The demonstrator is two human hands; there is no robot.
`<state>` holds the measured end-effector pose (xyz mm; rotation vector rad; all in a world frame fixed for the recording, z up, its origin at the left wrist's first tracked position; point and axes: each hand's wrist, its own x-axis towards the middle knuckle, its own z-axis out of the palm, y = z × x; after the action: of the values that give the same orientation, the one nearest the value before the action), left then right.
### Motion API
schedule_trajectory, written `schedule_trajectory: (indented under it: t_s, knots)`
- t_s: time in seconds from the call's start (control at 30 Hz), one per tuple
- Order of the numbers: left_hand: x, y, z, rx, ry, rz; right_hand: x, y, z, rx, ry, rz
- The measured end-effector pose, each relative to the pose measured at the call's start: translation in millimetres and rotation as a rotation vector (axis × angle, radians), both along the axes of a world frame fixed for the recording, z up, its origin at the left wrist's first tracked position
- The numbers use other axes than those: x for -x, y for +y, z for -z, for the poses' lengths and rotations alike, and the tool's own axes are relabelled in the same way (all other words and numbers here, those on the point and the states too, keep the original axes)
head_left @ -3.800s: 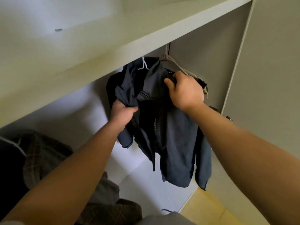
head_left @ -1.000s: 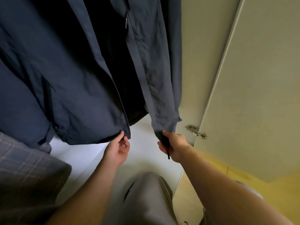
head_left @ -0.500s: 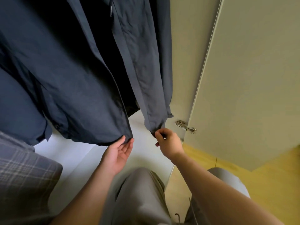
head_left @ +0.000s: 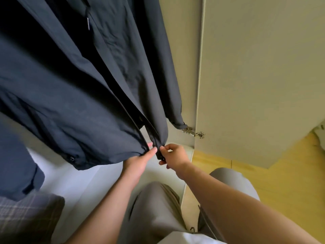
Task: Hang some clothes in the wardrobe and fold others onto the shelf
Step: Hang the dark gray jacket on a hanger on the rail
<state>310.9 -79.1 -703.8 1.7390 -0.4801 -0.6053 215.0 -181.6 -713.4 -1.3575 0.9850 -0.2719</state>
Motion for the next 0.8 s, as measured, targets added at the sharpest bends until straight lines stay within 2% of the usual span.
schedule_trajectory:
  t_s: [0.1,0.23,0.33,0.47,0.63,0.8]
  knots:
    - [2,-7,-2,-0.099,-0.132,-0.041,2,3,-2,-0.04,-0.039,-0.088]
    - [-4,-8,4,-0.185,-0.212,-0.027,8,2,1,-0.079,-0.044,-0.192]
    - [-8,-3,2,-0.218,-0.251,0.026,10,4,5,-0.18,-0.071,-0.17]
    - [-9,2,-2,-0.243,-0.394,0.011,7,6,8,-0.304,-0.073,-0.121]
    - [-18,5,5,-0.196,-0.167,-0.117,4,7,8,-0.368,-0.063,-0.133]
    - [-17,6,1,-0.126,-0.117,-0.112,3,8,5,-0.386,-0.066,-0.144]
